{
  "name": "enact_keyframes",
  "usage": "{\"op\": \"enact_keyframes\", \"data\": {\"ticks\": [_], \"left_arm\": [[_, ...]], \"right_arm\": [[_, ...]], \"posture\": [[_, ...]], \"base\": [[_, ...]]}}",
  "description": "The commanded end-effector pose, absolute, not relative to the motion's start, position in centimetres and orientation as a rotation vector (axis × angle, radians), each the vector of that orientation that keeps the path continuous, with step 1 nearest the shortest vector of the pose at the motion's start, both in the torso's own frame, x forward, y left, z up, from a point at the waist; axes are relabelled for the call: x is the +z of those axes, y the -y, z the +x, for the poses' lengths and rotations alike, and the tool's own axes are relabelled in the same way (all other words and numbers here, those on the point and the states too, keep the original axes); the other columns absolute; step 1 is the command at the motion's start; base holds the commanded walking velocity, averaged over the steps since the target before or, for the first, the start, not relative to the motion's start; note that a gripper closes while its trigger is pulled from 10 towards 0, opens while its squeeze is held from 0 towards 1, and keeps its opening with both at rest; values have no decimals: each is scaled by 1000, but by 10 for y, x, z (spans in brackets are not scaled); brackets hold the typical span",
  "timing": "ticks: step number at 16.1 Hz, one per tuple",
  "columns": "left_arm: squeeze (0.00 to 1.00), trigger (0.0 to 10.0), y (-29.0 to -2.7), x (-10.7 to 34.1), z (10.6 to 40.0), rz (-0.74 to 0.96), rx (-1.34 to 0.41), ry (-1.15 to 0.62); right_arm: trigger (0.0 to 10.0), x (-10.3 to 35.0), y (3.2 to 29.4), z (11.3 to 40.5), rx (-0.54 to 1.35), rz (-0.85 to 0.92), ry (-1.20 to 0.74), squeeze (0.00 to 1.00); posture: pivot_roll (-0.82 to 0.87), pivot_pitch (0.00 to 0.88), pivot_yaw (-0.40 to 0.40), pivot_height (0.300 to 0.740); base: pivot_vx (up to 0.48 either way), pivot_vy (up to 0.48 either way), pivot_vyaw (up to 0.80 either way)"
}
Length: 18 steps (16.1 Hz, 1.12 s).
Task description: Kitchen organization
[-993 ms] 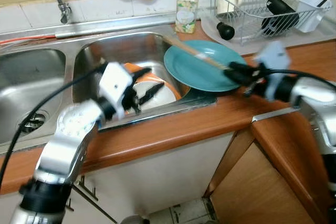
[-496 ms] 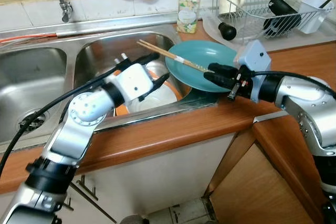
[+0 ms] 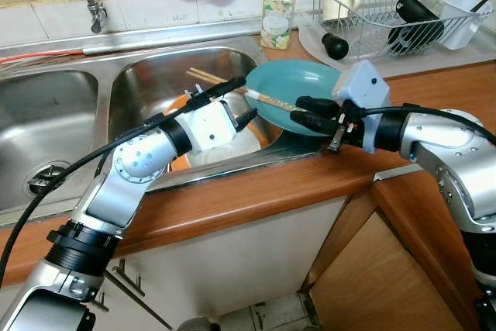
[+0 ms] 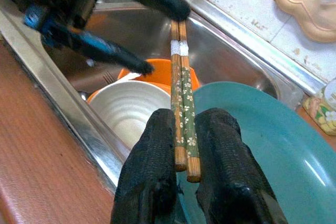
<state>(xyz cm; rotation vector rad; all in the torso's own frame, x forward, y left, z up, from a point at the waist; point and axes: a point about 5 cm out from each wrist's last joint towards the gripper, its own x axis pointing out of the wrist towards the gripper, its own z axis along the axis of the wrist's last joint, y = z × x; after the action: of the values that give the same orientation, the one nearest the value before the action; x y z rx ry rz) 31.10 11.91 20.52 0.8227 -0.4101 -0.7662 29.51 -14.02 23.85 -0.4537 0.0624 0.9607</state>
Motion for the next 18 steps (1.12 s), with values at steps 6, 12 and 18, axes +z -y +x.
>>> {"op": "enact_keyframes", "data": {"ticks": [6,12,18], "left_arm": [[0,0,-120,199,318,952,-784,384],[0,0,-121,197,324,1003,-748,395],[0,0,-124,195,327,1049,-751,399]], "right_arm": [[0,248,130,287,1018,-489,-50,0],[0,248,126,283,1052,-501,-58,0],[10000,251,125,284,1040,-493,-52,0]], "posture": [[-53,0,45,740],[-52,0,46,740],[-51,0,49,740]], "base": [[0,0,0],[0,0,0],[0,0,0]]}}
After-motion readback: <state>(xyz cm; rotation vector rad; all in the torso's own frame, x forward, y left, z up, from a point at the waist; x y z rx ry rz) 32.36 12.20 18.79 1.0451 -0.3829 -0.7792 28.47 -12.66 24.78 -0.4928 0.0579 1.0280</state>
